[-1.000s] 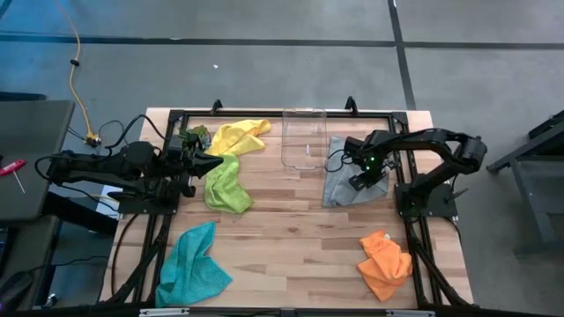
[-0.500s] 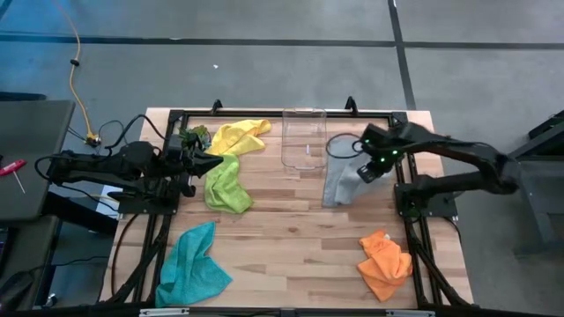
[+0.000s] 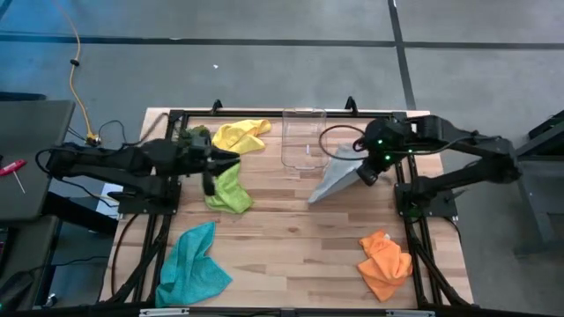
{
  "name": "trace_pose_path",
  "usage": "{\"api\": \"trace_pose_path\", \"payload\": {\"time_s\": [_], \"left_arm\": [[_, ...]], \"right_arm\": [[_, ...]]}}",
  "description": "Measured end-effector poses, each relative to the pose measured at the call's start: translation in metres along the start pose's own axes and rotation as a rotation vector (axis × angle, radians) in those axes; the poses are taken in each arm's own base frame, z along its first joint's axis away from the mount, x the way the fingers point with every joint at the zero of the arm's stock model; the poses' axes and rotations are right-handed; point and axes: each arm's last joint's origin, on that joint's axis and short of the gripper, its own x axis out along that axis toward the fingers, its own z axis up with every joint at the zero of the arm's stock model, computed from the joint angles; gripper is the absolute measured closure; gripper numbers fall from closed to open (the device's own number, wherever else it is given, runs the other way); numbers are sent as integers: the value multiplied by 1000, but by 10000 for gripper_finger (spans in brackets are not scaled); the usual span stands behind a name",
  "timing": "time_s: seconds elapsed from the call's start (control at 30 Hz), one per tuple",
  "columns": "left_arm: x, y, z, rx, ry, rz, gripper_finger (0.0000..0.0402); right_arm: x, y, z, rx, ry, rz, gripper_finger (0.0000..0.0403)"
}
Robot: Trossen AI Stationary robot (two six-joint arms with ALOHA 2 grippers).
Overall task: Fold microfiber towels
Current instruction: Fold the gray microfiber cloth
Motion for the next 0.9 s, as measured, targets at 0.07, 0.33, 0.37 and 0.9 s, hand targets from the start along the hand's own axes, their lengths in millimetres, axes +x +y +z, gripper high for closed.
{"api": "trace_pose_path", "payload": {"time_s": [0.07,0.33,0.37,0.9], "left_arm": [[13,-4,0,10,51,18,286],[68,-18,-37,21,336,-90,188],[74,-20,-46,47,382,-106,178],[129,-45,-141,279,666,-167,154]], "right_arm": [[3,14,7,-36,-3,25,402],[11,56,25,-150,2,83,403],[12,59,26,-157,1,89,403],[23,72,34,-171,18,86,403]]}}
